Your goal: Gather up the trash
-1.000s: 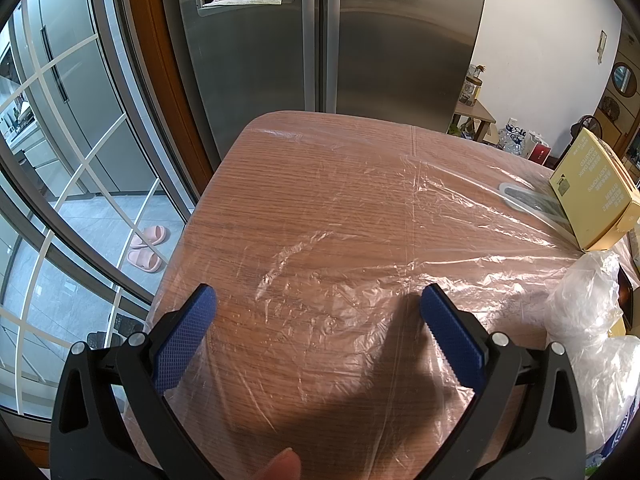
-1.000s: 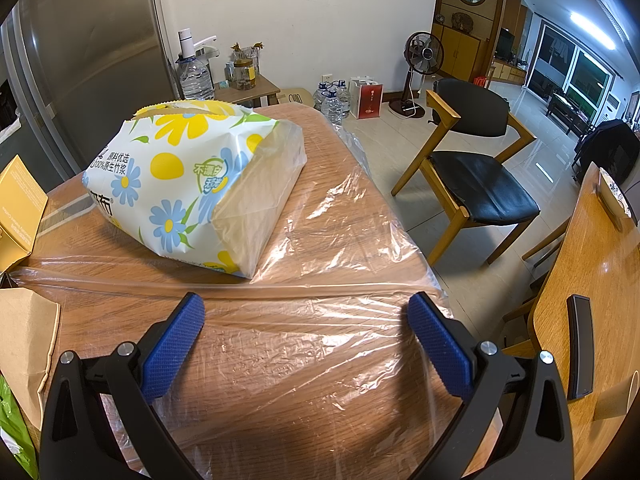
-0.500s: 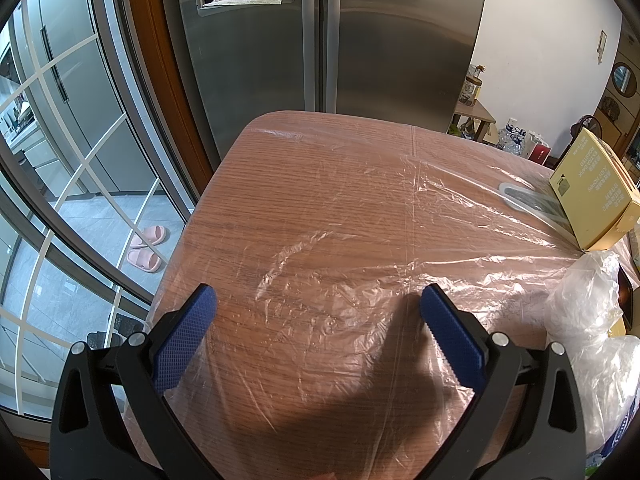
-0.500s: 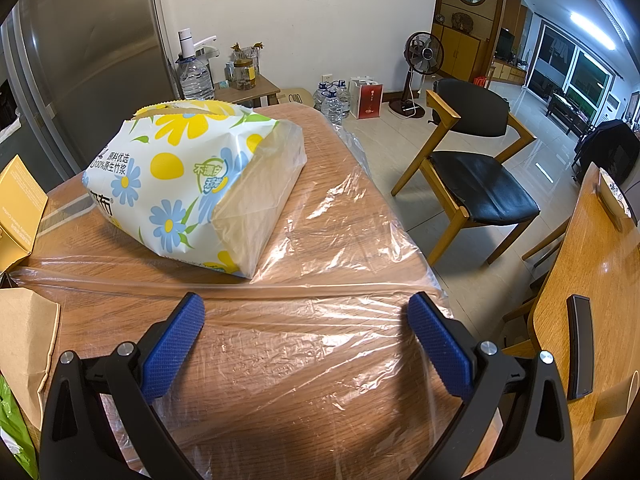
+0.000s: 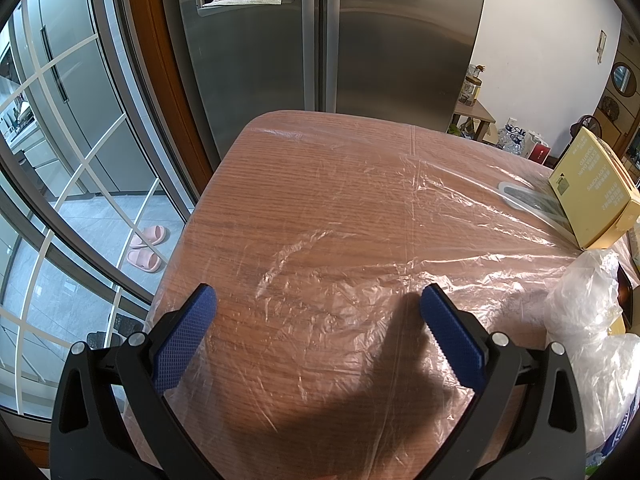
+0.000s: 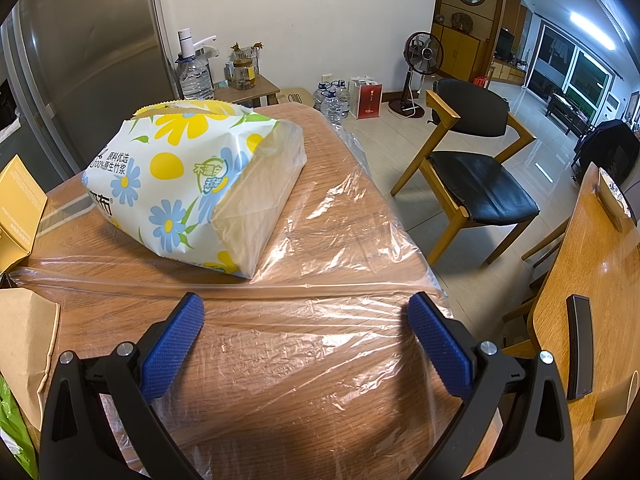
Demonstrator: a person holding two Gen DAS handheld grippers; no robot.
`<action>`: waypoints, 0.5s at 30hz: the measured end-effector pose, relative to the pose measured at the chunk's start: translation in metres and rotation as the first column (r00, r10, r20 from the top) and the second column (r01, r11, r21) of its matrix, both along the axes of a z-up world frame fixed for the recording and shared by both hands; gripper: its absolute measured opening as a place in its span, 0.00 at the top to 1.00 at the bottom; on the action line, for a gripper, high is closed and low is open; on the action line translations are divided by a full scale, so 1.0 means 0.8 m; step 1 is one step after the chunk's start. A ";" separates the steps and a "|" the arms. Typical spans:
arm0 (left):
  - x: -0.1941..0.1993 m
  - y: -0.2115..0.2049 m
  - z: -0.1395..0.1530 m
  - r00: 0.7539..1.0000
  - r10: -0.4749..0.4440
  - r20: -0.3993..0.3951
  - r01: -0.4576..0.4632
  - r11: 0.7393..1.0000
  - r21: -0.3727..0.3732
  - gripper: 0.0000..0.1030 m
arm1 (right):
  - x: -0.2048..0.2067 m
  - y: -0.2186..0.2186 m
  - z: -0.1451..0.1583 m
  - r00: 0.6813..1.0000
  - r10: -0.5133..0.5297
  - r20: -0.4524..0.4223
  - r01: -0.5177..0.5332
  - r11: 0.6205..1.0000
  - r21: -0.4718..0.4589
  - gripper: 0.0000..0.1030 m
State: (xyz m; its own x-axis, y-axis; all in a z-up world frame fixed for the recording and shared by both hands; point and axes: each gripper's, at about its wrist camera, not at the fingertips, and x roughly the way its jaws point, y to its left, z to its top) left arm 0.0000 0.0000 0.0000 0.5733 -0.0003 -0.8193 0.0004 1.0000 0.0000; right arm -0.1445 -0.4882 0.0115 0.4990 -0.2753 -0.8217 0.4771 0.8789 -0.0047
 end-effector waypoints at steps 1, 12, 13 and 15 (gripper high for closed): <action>0.000 0.000 0.000 1.000 0.000 0.000 0.000 1.000 0.000 0.01 | 0.000 0.000 0.000 1.000 0.000 0.000 0.000 1.000 0.000 0.04; 0.000 0.000 0.000 1.000 0.001 0.000 -0.001 1.000 0.000 0.01 | 0.000 0.000 0.000 1.000 0.000 0.000 0.000 1.000 0.000 0.04; 0.000 0.000 0.000 1.000 0.003 0.000 -0.003 1.000 0.000 0.01 | 0.000 0.000 0.000 1.000 0.000 0.000 0.000 1.000 0.000 0.04; 0.000 0.001 0.000 1.000 0.004 0.000 -0.004 1.000 -0.001 0.01 | 0.000 0.000 0.000 1.000 0.000 0.000 0.000 1.000 0.000 0.04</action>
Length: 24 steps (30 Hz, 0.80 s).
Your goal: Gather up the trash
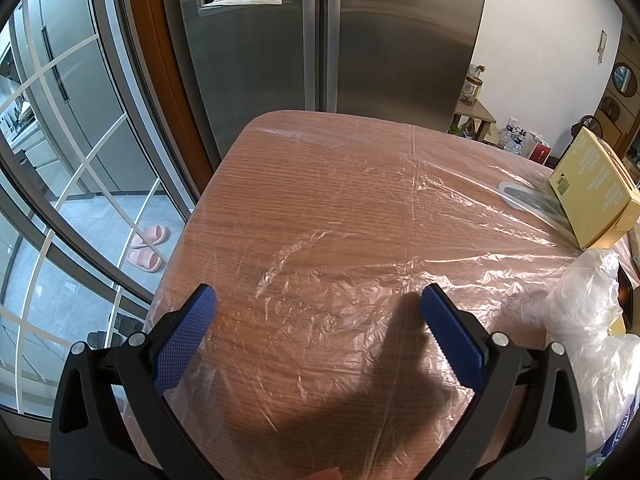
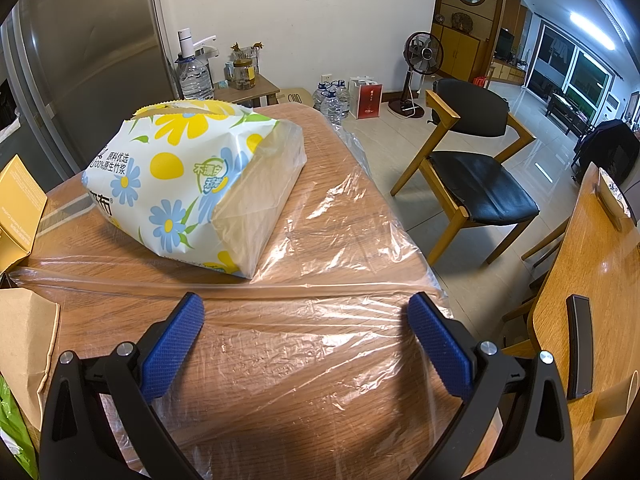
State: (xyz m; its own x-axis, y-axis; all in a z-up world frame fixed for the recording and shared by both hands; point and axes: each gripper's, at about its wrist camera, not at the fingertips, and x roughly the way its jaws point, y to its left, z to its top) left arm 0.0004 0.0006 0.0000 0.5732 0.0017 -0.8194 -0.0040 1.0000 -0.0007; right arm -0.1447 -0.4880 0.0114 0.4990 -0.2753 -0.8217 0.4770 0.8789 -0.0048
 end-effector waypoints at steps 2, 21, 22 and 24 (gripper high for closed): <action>0.000 0.000 0.000 1.000 0.001 0.000 -0.001 1.000 0.000 0.01 | 0.000 0.000 0.000 1.000 0.000 0.000 0.000 1.000 0.000 0.04; -0.074 -0.002 0.081 0.983 -0.106 0.148 0.108 0.994 -0.004 0.01 | -0.080 0.072 0.084 0.979 0.170 0.115 -0.166 0.985 -0.043 0.04; -0.085 -0.005 0.087 0.979 -0.131 0.154 0.133 0.991 -0.009 0.01 | -0.087 0.078 0.087 0.976 0.184 0.119 -0.180 0.983 -0.039 0.04; -0.113 -0.018 0.097 0.968 -0.187 0.166 0.190 0.982 -0.001 0.01 | -0.105 0.102 0.094 0.963 0.236 0.128 -0.236 0.972 -0.012 0.04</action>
